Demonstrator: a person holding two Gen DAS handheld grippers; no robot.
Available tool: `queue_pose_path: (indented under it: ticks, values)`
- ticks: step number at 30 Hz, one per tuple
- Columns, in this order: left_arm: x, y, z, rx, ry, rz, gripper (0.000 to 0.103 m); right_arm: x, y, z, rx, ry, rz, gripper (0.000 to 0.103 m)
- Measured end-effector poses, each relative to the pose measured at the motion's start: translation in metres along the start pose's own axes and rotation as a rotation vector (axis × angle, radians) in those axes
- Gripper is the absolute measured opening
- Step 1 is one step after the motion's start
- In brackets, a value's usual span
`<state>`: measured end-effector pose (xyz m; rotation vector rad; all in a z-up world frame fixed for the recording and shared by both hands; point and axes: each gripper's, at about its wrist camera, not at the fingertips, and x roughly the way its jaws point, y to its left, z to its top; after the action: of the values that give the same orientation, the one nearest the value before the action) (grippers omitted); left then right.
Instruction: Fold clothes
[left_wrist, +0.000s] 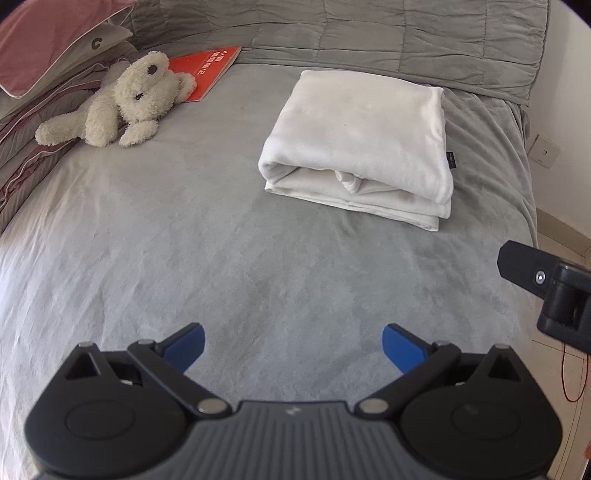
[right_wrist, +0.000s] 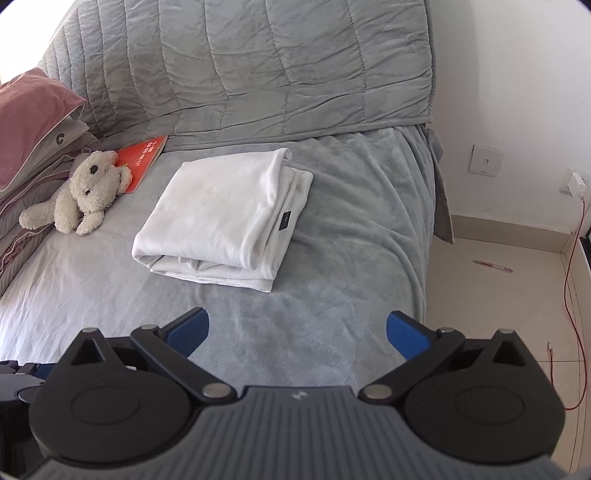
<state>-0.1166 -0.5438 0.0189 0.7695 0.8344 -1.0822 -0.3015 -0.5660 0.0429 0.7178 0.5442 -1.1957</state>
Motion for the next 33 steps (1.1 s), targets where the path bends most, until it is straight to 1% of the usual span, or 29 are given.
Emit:
queue_pose_path:
  ticks: [33]
  values:
    - [0.0008,-0.004,0.0029,0.015,-0.003,-0.005,0.102,-0.0023,-0.002,-0.0008,0.002,-0.004,0.003,0.103]
